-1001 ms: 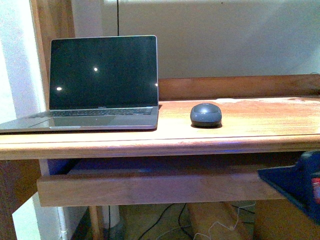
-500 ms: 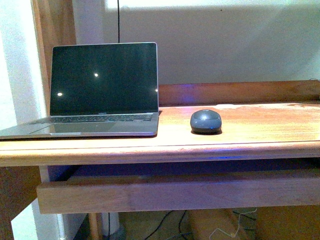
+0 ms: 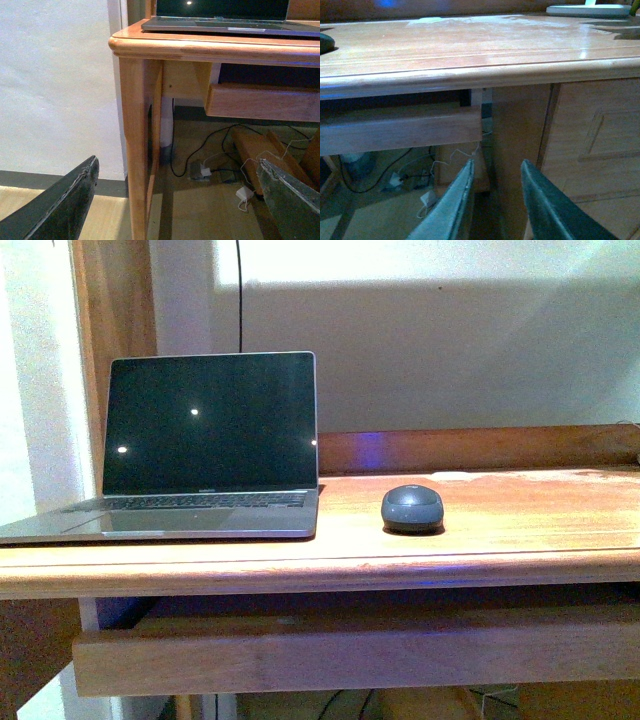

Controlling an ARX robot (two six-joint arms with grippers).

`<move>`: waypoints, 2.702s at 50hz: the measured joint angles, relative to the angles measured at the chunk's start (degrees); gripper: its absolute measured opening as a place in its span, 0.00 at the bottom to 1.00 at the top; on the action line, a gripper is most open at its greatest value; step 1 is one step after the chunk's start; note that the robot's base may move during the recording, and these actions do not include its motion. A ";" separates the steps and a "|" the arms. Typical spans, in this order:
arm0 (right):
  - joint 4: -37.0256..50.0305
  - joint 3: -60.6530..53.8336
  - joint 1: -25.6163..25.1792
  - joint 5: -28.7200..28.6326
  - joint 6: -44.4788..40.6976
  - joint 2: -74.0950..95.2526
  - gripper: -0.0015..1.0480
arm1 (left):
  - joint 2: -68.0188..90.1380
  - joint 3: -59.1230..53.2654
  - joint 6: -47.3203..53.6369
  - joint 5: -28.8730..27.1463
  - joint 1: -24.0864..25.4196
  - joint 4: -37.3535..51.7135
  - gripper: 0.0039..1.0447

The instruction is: Place mouse

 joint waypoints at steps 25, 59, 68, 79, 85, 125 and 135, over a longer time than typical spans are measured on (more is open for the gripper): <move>-5.66 -6.01 9.16 8.94 -0.39 -11.82 0.03 | 0.00 0.00 0.00 0.00 0.00 0.00 0.93; -15.34 -8.92 9.22 8.98 -0.42 -25.51 0.03 | -0.02 0.00 0.00 0.00 0.00 0.00 0.93; -25.88 -8.90 9.22 8.98 -0.42 -34.42 0.03 | 0.00 0.00 0.00 0.00 0.00 0.00 0.93; -26.38 -8.90 9.22 8.98 -0.44 -36.28 0.03 | -0.02 0.00 0.00 0.00 0.00 0.00 0.93; -26.40 -8.90 9.22 8.98 -0.44 -36.37 0.03 | -0.02 0.00 0.02 0.02 0.00 0.00 0.93; -26.40 -8.90 9.22 8.98 -0.44 -36.37 0.93 | -0.02 0.00 0.00 0.00 0.00 0.00 0.93; -26.40 -8.90 9.22 8.98 -0.44 -36.37 0.93 | -0.02 0.00 0.00 0.00 0.00 0.00 0.93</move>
